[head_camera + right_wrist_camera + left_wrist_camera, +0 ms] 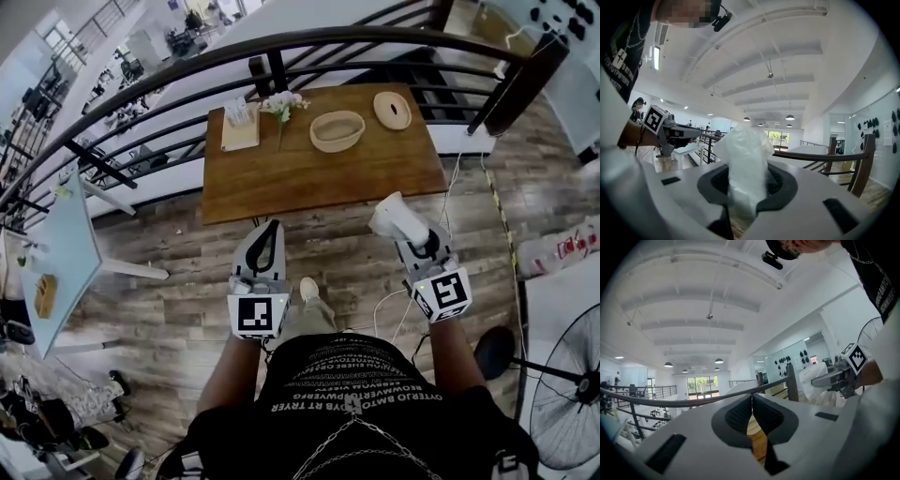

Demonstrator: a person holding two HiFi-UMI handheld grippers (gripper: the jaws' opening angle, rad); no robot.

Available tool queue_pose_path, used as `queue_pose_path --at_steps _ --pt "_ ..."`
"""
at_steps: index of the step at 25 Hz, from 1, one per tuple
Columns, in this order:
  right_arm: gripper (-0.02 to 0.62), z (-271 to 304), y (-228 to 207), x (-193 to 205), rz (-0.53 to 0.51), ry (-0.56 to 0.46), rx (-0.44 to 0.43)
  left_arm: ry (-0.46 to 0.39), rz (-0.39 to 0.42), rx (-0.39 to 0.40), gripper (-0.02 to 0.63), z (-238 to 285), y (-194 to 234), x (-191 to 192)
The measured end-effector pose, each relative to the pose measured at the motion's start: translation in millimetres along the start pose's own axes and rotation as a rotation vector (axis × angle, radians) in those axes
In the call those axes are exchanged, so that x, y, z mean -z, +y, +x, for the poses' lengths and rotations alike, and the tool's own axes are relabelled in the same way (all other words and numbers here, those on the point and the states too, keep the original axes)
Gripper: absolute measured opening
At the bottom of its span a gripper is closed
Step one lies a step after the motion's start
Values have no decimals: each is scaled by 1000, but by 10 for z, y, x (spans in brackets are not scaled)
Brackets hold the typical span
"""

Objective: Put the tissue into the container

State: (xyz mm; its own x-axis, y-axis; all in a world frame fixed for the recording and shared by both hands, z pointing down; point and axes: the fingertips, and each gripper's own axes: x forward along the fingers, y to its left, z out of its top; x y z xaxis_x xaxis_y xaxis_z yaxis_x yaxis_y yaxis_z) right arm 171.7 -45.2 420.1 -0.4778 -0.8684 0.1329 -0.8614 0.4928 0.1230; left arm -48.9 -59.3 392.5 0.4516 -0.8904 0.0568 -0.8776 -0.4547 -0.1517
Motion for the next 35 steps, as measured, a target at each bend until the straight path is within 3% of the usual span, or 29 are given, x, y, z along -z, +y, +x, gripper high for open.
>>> queue_pose_path --at_steps 14,22,35 --pt "114 1233 -379 -98 35 21 14 34 -20 40 29 1128 797 149" --pt "114 1868 -499 -333 29 9 55 4 -6 69 29 1612 1283 69" --pt "114 2244 -748 -301 47 34 99 29 -19 91 29 1958 1604 286"
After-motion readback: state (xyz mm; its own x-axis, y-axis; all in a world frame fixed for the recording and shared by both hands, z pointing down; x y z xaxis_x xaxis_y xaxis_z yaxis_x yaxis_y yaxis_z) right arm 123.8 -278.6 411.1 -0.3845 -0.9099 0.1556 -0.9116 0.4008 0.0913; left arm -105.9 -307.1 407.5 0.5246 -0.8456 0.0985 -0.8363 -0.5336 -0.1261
